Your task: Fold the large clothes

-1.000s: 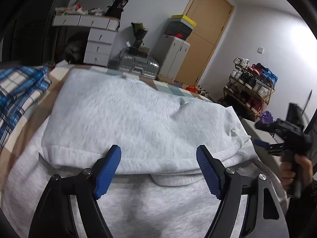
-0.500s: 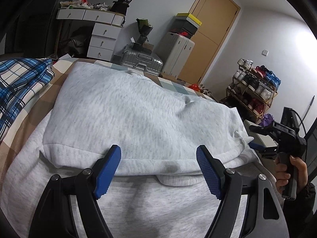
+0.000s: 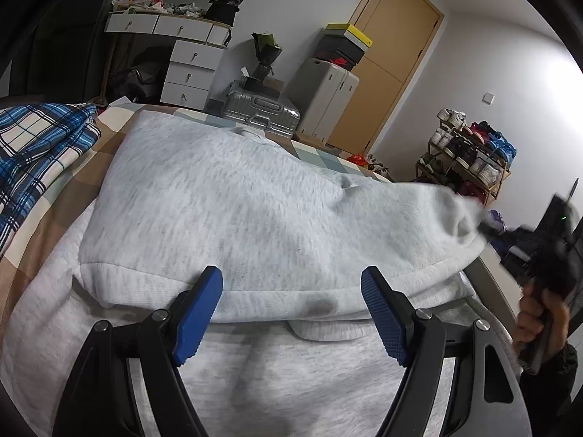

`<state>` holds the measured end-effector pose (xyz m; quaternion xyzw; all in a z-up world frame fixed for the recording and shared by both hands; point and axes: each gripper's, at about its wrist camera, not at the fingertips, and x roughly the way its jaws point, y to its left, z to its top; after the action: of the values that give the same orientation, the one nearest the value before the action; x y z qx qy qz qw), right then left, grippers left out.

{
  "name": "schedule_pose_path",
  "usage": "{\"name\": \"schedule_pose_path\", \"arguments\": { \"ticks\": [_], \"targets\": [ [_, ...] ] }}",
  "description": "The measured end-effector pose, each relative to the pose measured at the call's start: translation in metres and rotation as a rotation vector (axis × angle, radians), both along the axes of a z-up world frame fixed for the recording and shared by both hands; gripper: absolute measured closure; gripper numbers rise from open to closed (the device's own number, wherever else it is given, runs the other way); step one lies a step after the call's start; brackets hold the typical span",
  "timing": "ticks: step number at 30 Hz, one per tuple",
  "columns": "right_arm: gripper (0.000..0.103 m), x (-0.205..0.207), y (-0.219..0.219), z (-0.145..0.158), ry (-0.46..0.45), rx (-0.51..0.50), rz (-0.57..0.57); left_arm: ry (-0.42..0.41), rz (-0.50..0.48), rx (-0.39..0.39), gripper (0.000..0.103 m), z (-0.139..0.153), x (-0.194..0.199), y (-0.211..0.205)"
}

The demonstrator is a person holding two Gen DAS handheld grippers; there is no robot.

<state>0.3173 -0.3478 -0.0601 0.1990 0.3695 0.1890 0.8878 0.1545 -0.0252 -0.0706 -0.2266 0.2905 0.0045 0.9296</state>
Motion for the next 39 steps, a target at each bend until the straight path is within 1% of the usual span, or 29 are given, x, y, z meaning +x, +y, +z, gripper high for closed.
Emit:
{"name": "schedule_pose_path", "arguments": {
  "ticks": [1, 2, 3, 4, 6, 7, 8, 10, 12, 13, 14, 15, 16, 17, 18, 22, 23, 24, 25, 26, 27, 29, 31, 32, 34, 35, 37, 38, 39],
  "targets": [
    [0.093, 0.011, 0.003, -0.018, 0.100, -0.089, -0.007, 0.000, -0.005, 0.003, 0.028, 0.000, 0.000, -0.001],
    [0.091, 0.015, 0.005, -0.031, 0.164, -0.127, -0.012, 0.004, -0.008, 0.011, 0.028, 0.000, 0.001, -0.002],
    [0.089, 0.014, 0.007, -0.036, 0.188, -0.144, -0.012, 0.008, -0.006, 0.016, 0.028, 0.000, 0.001, -0.003],
    [0.089, 0.010, 0.010, -0.031, 0.161, -0.160, -0.013, 0.010, -0.006, 0.016, 0.028, 0.000, 0.001, -0.002],
    [0.072, -0.003, 0.017, -0.010, 0.079, -0.224, -0.030, 0.007, -0.004, 0.002, 0.028, 0.000, 0.000, 0.001],
    [0.054, -0.009, 0.020, -0.001, 0.042, -0.225, -0.033, 0.007, -0.004, -0.003, 0.028, -0.001, 0.000, 0.002],
    [0.044, -0.017, 0.025, 0.009, -0.013, -0.216, -0.013, 0.007, -0.004, -0.002, 0.028, -0.001, 0.000, 0.002],
    [0.041, -0.022, 0.037, 0.015, -0.059, -0.222, 0.051, 0.009, -0.004, 0.008, 0.028, 0.000, 0.000, 0.001],
    [0.037, -0.016, 0.048, 0.006, -0.049, -0.250, 0.109, 0.012, -0.003, 0.013, 0.028, 0.000, 0.001, 0.000],
    [0.036, -0.010, 0.052, -0.005, -0.012, -0.290, 0.124, 0.013, -0.004, 0.014, 0.028, 0.000, 0.001, 0.000],
    [0.035, -0.007, 0.051, -0.025, 0.065, -0.344, 0.119, 0.012, -0.005, 0.013, 0.028, -0.001, 0.001, 0.000],
    [0.035, -0.003, 0.052, -0.039, 0.134, -0.350, 0.135, 0.011, -0.007, 0.009, 0.028, -0.001, 0.001, 0.001],
    [0.035, -0.007, 0.052, -0.040, 0.118, -0.343, 0.138, 0.012, -0.007, 0.007, 0.028, -0.001, 0.001, 0.000],
    [0.034, -0.012, 0.054, -0.037, 0.099, -0.358, 0.148, 0.014, -0.006, 0.002, 0.028, -0.002, 0.001, 0.002],
    [0.032, -0.014, 0.056, -0.035, 0.122, -0.367, 0.176, 0.015, -0.006, -0.004, 0.028, -0.002, 0.001, 0.002],
    [0.032, -0.023, 0.039, -0.021, 0.111, -0.302, 0.179, 0.028, 0.001, -0.029, 0.028, -0.002, 0.001, 0.007],
    [0.029, -0.025, 0.031, -0.016, 0.100, -0.288, 0.164, 0.022, 0.019, -0.027, 0.028, 0.003, -0.004, 0.008],
    [0.026, -0.024, 0.021, -0.012, 0.094, -0.283, 0.138, 0.004, 0.048, -0.014, 0.028, 0.011, -0.011, 0.010],
    [0.018, -0.023, 0.017, -0.011, 0.093, -0.282, 0.116, -0.017, 0.090, 0.022, 0.028, 0.022, -0.019, 0.013],
    [0.017, -0.019, 0.007, -0.011, 0.098, -0.276, 0.092, -0.034, 0.127, 0.057, 0.028, 0.032, -0.026, 0.017],
    [0.017, -0.014, -0.003, -0.015, 0.124, -0.257, 0.071, -0.041, 0.165, 0.092, 0.028, 0.040, -0.030, 0.022],
    [0.017, -0.004, -0.016, -0.023, 0.185, -0.194, 0.056, 0.005, 0.229, 0.169, 0.028, 0.048, -0.026, 0.035],
    [0.017, 0.006, -0.022, -0.034, 0.232, -0.133, 0.049, 0.136, 0.265, 0.246, 0.028, 0.037, -0.008, 0.049],
    [0.017, 0.010, -0.020, -0.038, 0.243, -0.112, 0.058, 0.210, 0.271, 0.262, 0.028, 0.027, 0.001, 0.055],
    [0.017, 0.016, -0.010, -0.044, 0.249, -0.112, 0.079, 0.300, 0.260, 0.216, 0.028, 0.007, 0.009, 0.067],
    [0.022, 0.015, -0.003, -0.041, 0.220, -0.154, 0.069, 0.324, 0.255, 0.166, 0.028, -0.003, 0.010, 0.073],
    [0.033, 0.022, 0.014, -0.041, 0.214, -0.246, 0.101, 0.330, 0.251, 0.121, 0.028, -0.013, 0.011, 0.078],
    [0.039, 0.025, 0.021, -0.040, 0.197, -0.285, 0.101, 0.325, 0.248, 0.116, 0.028, -0.014, 0.011, 0.078],
    [0.045, 0.026, 0.028, -0.040, 0.186, -0.311, 0.115, 0.316, 0.241, 0.119, 0.034, -0.015, 0.013, 0.077]
  ]
}}
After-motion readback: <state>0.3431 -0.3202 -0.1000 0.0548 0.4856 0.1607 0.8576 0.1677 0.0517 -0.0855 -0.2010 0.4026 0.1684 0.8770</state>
